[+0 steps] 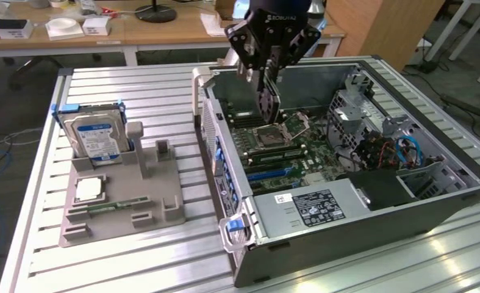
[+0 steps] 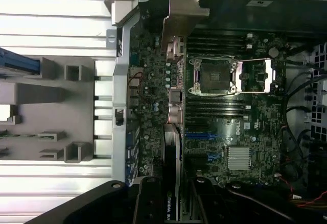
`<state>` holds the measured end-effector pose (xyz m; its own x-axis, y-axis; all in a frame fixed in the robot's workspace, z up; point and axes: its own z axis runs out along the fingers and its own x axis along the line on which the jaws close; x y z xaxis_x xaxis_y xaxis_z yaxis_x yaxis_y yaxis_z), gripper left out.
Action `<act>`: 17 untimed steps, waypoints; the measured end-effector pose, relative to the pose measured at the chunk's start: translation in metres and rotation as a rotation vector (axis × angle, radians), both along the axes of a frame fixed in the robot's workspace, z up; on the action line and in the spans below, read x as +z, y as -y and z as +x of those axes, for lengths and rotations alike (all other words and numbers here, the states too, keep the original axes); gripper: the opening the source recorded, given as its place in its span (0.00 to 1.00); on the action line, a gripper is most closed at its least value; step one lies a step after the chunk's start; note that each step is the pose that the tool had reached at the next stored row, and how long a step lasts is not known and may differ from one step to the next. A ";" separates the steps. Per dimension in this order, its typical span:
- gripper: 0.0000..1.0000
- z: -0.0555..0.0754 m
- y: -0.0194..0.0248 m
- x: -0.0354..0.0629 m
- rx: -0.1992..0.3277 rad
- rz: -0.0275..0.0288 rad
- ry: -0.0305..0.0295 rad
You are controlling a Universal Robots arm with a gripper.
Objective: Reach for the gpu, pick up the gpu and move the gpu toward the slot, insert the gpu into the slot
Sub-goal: 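Pick up the gpu and move the gpu toward the slot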
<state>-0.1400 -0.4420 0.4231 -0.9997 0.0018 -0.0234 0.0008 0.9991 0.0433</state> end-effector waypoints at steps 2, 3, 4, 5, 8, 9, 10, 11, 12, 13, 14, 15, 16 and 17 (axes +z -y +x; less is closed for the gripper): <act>0.26 0.006 0.0000 0.0000 0.000 0.0018 0.0001; 0.26 0.009 0.0000 0.0000 0.000 0.0026 0.0001; 0.26 0.013 0.0000 0.0000 0.000 0.0034 0.0000; 0.26 0.016 0.0000 0.0000 0.000 0.0042 -0.0001; 0.26 0.025 0.0000 0.0001 -0.001 0.0058 -0.0001; 0.26 0.028 0.0000 0.0000 -0.001 0.0062 -0.0001; 0.26 0.031 0.0000 0.0000 -0.001 0.0066 -0.0001; 0.26 0.034 0.0000 0.0001 -0.001 0.0068 -0.0001; 0.26 0.038 0.0000 0.0000 -0.001 0.0072 -0.0001; 0.26 0.041 0.0000 0.0000 -0.001 0.0075 0.0000; 0.26 0.044 0.0000 0.0000 -0.001 0.0078 0.0000; 0.26 0.047 0.0000 0.0000 -0.002 0.0081 0.0000; 0.26 0.049 0.0000 0.0000 -0.002 0.0085 0.0000; 0.26 0.052 0.0000 0.0000 -0.002 0.0088 0.0000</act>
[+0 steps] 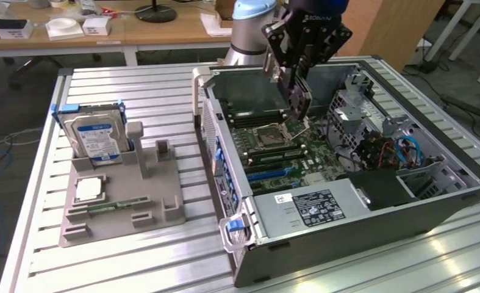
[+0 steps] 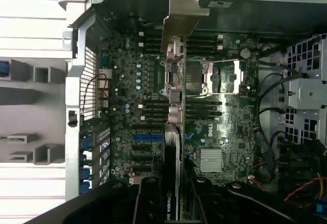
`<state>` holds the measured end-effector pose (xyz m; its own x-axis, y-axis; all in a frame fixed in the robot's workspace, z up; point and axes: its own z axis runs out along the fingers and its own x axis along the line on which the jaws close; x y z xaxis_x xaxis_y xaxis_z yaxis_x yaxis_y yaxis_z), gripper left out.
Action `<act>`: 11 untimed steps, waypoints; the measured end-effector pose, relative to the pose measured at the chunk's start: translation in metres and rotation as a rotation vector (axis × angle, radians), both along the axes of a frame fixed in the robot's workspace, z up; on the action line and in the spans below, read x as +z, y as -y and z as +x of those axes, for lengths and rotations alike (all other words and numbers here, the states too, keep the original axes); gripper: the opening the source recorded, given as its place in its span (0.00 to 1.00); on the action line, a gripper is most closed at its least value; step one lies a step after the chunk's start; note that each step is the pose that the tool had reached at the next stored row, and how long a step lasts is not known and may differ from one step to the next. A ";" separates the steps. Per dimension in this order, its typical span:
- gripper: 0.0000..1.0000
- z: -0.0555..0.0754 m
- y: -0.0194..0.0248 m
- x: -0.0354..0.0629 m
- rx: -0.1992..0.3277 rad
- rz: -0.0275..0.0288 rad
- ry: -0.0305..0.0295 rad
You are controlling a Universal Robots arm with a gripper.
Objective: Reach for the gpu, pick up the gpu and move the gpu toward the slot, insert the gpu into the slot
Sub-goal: 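Pick up the gpu and move the gpu toward the slot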
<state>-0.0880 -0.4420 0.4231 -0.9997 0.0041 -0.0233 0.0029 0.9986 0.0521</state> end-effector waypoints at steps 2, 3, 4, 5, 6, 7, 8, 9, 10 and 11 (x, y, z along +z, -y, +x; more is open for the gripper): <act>0.26 0.008 0.0000 0.0000 -0.001 0.0019 0.0001; 0.26 0.010 0.0000 0.0000 -0.002 0.0026 0.0000; 0.26 0.012 0.0000 0.0000 -0.002 0.0033 0.0000; 0.26 0.015 0.0000 0.0000 -0.002 0.0040 0.0000; 0.26 0.017 0.0000 0.0000 -0.003 0.0046 -0.0001; 0.26 0.020 0.0000 0.0000 -0.003 0.0051 0.0000; 0.26 0.022 0.0000 0.0000 -0.003 0.0055 0.0000; 0.26 0.024 0.0000 0.0000 -0.003 0.0058 0.0000; 0.26 0.025 0.0001 0.0001 -0.003 0.0060 0.0000; 0.26 0.025 0.0001 0.0000 -0.003 0.0063 0.0001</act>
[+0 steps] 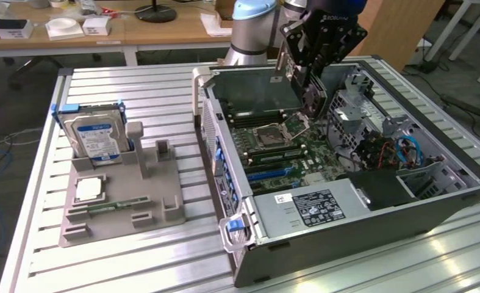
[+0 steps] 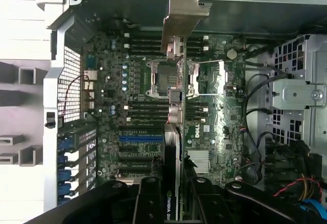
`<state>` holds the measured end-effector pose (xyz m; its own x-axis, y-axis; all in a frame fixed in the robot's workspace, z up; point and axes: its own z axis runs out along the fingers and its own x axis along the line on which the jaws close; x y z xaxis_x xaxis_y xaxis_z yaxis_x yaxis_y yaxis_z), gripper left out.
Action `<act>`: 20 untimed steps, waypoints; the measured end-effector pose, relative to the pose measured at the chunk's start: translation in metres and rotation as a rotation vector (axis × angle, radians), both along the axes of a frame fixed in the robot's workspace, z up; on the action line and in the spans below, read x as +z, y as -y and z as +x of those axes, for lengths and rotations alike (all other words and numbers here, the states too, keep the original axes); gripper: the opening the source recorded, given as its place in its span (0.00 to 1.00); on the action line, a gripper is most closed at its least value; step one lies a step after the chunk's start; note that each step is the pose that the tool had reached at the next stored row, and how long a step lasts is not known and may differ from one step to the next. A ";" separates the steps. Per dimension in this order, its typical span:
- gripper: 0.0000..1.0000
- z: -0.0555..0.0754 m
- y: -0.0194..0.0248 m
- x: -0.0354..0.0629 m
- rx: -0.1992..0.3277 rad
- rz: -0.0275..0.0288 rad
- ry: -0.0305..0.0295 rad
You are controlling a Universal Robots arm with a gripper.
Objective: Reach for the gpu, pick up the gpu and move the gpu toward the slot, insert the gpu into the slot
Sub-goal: 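Pick up the gpu and move the gpu toward the slot, then insert the gpu into the slot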
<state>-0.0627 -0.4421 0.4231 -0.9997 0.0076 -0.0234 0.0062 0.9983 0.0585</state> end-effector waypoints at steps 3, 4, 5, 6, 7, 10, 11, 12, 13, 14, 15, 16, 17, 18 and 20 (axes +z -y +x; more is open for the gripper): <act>0.26 0.000 -0.0001 0.0000 0.000 0.0007 0.0000; 0.26 0.000 -0.0001 0.0000 0.000 0.0006 0.0000; 0.26 0.000 -0.0001 0.0000 0.000 0.0006 0.0000; 0.26 0.000 -0.0001 0.0000 0.000 0.0006 0.0000; 0.26 0.000 -0.0001 0.0000 0.000 0.0007 0.0000; 0.26 0.000 -0.0001 0.0000 0.000 0.0006 0.0000; 0.26 0.000 -0.0001 0.0000 0.000 0.0006 0.0000; 0.26 0.000 -0.0001 0.0000 0.000 0.0006 0.0000; 0.26 0.000 -0.0001 0.0000 0.000 0.0006 0.0000; 0.26 0.000 -0.0001 0.0000 0.000 0.0006 -0.0001; 0.26 0.000 -0.0001 0.0000 0.000 0.0006 -0.0001; 0.26 0.000 -0.0001 0.0000 0.000 0.0006 0.0000; 0.26 0.000 -0.0001 0.0000 0.000 0.0006 0.0000; 0.26 0.000 0.0000 0.0000 0.005 0.0006 -0.0001; 0.26 0.000 0.0000 -0.0001 0.039 0.0005 -0.0001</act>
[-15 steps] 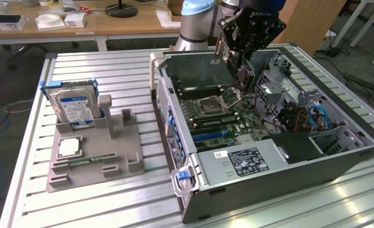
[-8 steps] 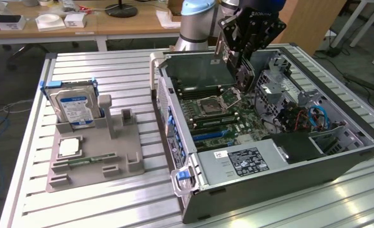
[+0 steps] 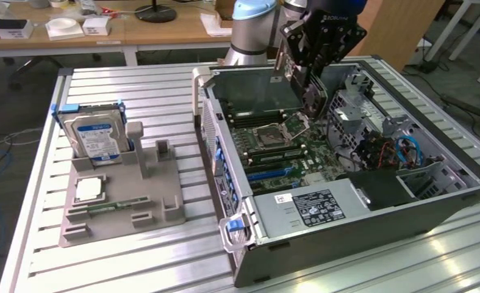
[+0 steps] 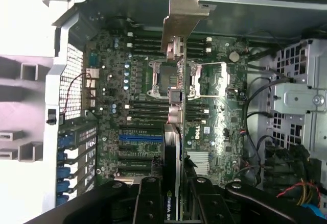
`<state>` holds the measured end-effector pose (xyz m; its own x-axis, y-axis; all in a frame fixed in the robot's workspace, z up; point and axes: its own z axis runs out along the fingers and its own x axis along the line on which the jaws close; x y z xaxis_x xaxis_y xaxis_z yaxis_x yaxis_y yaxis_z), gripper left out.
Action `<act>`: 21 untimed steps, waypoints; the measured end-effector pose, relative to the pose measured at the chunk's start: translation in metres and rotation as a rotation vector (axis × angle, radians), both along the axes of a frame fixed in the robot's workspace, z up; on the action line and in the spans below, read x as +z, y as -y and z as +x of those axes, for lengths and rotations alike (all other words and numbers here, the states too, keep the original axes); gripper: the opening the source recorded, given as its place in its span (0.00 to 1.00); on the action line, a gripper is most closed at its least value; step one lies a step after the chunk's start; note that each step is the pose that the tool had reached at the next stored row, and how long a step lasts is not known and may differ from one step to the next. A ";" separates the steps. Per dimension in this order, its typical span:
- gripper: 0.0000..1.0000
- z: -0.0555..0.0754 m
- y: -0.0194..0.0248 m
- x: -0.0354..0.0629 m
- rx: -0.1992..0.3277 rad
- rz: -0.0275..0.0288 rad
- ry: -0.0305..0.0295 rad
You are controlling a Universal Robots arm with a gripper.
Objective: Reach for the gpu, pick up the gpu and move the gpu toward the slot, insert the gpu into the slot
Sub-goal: 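Insert the gpu into the slot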
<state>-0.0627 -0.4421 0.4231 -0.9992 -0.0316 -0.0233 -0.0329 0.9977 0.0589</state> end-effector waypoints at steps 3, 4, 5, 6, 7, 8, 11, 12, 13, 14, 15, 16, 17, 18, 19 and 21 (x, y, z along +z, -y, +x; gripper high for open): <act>0.26 0.000 0.0000 -0.0003 0.056 0.0001 0.0000; 0.26 0.000 0.0000 -0.0003 0.074 0.0001 0.0000; 0.26 0.000 0.0000 -0.0004 0.092 0.0001 0.0000; 0.26 0.000 0.0000 -0.0005 0.110 0.0001 0.0001; 0.26 0.000 0.0000 -0.0005 0.128 0.0001 0.0000; 0.26 0.000 0.0000 -0.0005 0.146 0.0001 0.0000; 0.26 0.000 0.0000 -0.0007 0.201 0.0002 0.0001; 0.26 0.000 0.0000 -0.0007 0.219 0.0001 0.0001; 0.26 0.000 0.0000 -0.0007 0.237 0.0002 0.0000; 0.26 0.000 0.0000 -0.0007 0.255 0.0001 0.0000; 0.26 0.000 0.0000 -0.0008 0.272 0.0001 0.0001; 0.26 0.000 0.0000 -0.0007 0.289 0.0002 0.0000; 0.26 0.000 0.0000 -0.0008 0.306 0.0001 0.0000; 0.26 0.000 0.0000 -0.0008 0.323 0.0002 0.0001; 0.26 0.000 0.0000 -0.0008 0.338 0.0002 0.0001; 0.26 0.000 0.0000 -0.0008 0.369 0.0001 0.0000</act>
<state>-0.0627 -0.4421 0.4223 -0.9207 -0.3896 -0.0233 -0.3902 0.9188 0.0590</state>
